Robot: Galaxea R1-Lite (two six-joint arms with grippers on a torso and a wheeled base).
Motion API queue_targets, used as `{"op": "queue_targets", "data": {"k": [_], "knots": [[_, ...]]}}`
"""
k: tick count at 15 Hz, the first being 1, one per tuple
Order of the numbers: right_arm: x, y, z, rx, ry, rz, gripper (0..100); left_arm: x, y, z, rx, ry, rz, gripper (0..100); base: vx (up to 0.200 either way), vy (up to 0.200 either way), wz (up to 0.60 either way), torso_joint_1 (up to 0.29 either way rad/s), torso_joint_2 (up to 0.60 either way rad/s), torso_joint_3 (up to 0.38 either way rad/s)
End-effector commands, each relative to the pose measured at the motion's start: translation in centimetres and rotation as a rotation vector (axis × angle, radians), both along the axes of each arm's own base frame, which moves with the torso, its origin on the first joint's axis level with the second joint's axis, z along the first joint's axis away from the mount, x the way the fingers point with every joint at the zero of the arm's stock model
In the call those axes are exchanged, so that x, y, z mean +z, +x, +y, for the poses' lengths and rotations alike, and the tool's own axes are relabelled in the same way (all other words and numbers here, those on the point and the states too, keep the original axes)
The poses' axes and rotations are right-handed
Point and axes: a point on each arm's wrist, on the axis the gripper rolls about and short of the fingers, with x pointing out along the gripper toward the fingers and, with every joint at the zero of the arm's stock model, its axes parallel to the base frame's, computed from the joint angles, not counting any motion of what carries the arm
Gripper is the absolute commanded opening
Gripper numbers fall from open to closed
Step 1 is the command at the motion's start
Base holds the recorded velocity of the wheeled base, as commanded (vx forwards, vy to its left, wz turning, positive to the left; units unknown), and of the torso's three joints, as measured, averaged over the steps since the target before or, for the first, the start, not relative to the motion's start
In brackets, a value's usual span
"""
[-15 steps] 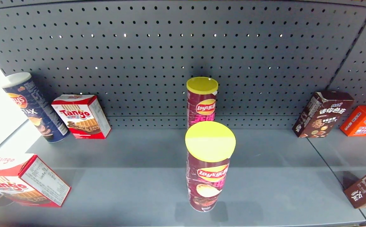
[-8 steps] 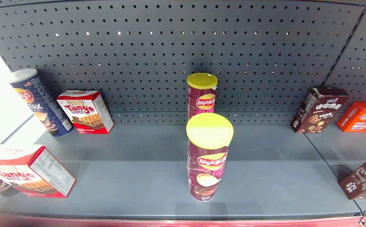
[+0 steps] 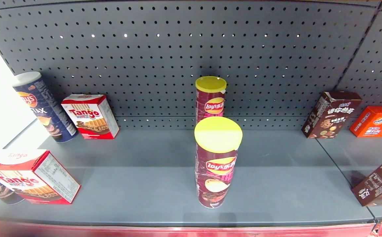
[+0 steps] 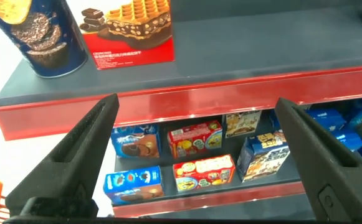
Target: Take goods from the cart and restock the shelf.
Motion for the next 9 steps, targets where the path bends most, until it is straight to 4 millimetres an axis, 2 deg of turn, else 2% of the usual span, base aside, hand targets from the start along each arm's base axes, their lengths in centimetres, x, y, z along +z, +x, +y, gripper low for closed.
{"op": "queue_targets", "data": {"k": [1,9], "knots": [[0.0,0.0,0.0,0.001,0.0,0.0,100,0.0,0.01,0.0,0.0,0.0,0.002,100,0.0,0.0,0.0,0.0,0.0,0.0],[0.0,0.0,0.0,0.001,-0.002,0.0,100,0.0,0.01,0.0,0.0,0.0,0.002,100,0.0,0.0,0.0,0.0,0.0,0.0]]}}
